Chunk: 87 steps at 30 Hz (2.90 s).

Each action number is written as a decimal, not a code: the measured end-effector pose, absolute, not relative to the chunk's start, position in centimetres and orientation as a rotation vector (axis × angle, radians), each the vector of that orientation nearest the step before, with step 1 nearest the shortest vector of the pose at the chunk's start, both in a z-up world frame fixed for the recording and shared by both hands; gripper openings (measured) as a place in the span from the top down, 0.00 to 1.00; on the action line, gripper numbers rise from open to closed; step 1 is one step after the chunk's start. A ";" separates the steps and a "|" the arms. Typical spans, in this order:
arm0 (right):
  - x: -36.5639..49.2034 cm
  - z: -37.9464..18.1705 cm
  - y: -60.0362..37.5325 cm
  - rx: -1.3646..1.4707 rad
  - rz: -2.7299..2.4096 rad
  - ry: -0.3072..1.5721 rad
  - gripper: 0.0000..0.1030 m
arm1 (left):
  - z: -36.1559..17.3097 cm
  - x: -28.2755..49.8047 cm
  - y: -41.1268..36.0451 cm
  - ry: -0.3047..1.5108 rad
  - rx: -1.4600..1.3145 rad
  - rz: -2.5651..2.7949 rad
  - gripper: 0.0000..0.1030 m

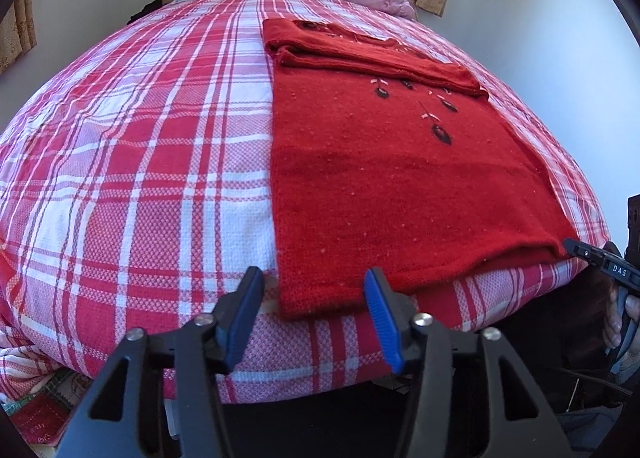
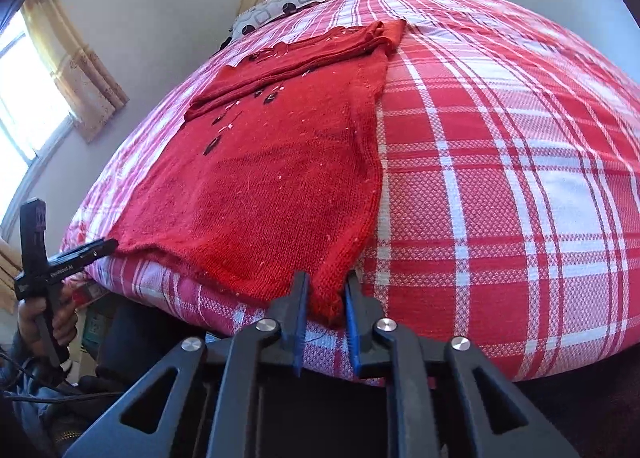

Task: Fold small clothes
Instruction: 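Grasp the sweater hem with both grippers side by side, then lift the hem with both grippers and fold it toward the collar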

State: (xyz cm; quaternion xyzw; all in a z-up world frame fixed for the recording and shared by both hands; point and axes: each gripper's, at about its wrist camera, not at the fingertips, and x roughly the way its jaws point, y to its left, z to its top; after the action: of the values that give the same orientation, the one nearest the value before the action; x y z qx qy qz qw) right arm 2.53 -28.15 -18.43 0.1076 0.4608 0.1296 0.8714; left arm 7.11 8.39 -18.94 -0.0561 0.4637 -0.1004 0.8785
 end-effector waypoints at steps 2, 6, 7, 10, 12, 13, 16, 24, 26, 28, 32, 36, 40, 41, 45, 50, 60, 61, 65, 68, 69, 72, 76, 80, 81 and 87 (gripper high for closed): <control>2.5 -18.6 -28.6 0.256 0.279 0.966 0.89 | -18.9 7.2 8.6 0.969 -0.137 -0.232 0.78; 2.5 -18.5 -28.6 0.283 0.298 0.954 0.92 | -18.9 7.1 8.5 0.962 -0.146 -0.259 0.86; 2.4 -18.3 -28.8 0.296 0.305 0.944 0.92 | -18.8 7.1 8.6 0.956 -0.153 -0.264 0.88; 2.1 -17.2 -29.5 0.376 0.355 0.884 0.93 | -18.5 7.1 9.0 0.941 -0.219 -0.299 0.89; 1.9 -16.5 -29.7 0.414 0.392 0.855 0.93 | -18.2 7.0 9.1 0.925 -0.238 -0.315 0.90; 1.9 -16.4 -29.6 0.426 0.406 0.849 0.93 | -17.9 7.0 9.2 0.914 -0.249 -0.327 0.90; 1.8 -16.1 -29.6 0.451 0.426 0.829 0.93 | -17.3 7.0 9.5 0.893 -0.283 -0.350 0.90; 1.8 -14.1 -30.0 0.390 0.372 0.770 0.93 | -15.3 7.9 9.4 0.840 -0.246 -0.356 0.91; 2.3 -13.4 -30.1 0.389 0.378 0.754 0.93 | -14.4 8.5 9.2 0.820 -0.241 -0.362 0.91; 3.0 -12.5 -30.0 0.378 0.380 0.737 0.93 | -13.4 9.5 9.3 0.792 -0.241 -0.363 0.91; 5.2 -10.8 -30.0 0.359 0.374 0.698 0.93 | -11.6 11.7 9.6 0.739 -0.255 -0.364 0.92; 7.9 -9.6 -30.1 0.351 0.368 0.684 0.93 | -10.6 14.4 10.1 0.714 -0.276 -0.354 0.92; 10.5 -8.2 -30.2 0.339 0.360 0.664 0.93 | -10.4 17.3 10.5 0.722 -0.318 -0.351 0.93; 10.9 -8.0 -30.2 0.336 0.358 0.656 0.93 | -10.3 17.8 10.4 0.723 -0.323 -0.351 0.93; 13.5 -6.8 -30.0 0.313 0.355 0.638 0.93 | -9.8 20.2 10.1 0.718 -0.324 -0.346 0.93; 17.4 -5.7 -30.1 0.301 0.333 0.620 0.93 | -8.9 23.7 10.0 0.707 -0.320 -0.323 0.93; 24.7 -4.6 -30.5 0.281 0.300 0.609 0.93 | -8.2 31.7 10.8 0.713 -0.365 -0.285 0.93; 25.6 -4.6 -30.6 0.281 0.292 0.612 0.93 | -8.2 32.4 10.6 0.715 -0.364 -0.285 0.93; 29.1 -4.8 -30.9 0.281 0.263 0.618 0.93 | -7.9 35.1 10.1 0.716 -0.352 -0.277 0.93; 31.5 -5.1 -31.5 0.287 0.248 0.623 0.93 | -8.1 37.5 9.6 0.728 -0.344 -0.263 0.93; 32.7 -5.4 -31.7 0.294 0.242 0.630 0.93 | -8.4 38.5 9.5 0.736 -0.347 -0.256 0.93; 35.4 -6.5 -32.3 0.302 0.223 0.655 0.93 | -9.2 40.5 9.3 0.761 -0.349 -0.240 0.94; 38.6 -7.9 -32.3 0.300 0.210 0.692 0.93 | -10.6 43.3 9.1 0.786 -0.340 -0.216 0.94; 41.6 -9.4 -32.3 0.301 0.198 0.727 0.93 | -11.7 45.4 9.1 0.808 -0.340 -0.193 0.94; 42.4 -9.9 -32.4 0.302 0.194 0.738 0.93 | -11.9 46.0 9.1 0.814 -0.339 -0.187 0.94; 46.3 -12.1 -32.2 0.282 0.175 0.798 0.93 | -14.0 48.8 8.7 0.857 -0.315 -0.159 0.94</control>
State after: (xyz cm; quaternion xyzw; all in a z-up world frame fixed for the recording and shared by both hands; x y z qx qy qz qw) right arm 46.30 -32.23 -12.11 0.1365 0.3869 0.0848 0.9080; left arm 48.76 8.68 -14.04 -0.1520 0.4135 -0.0766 0.8944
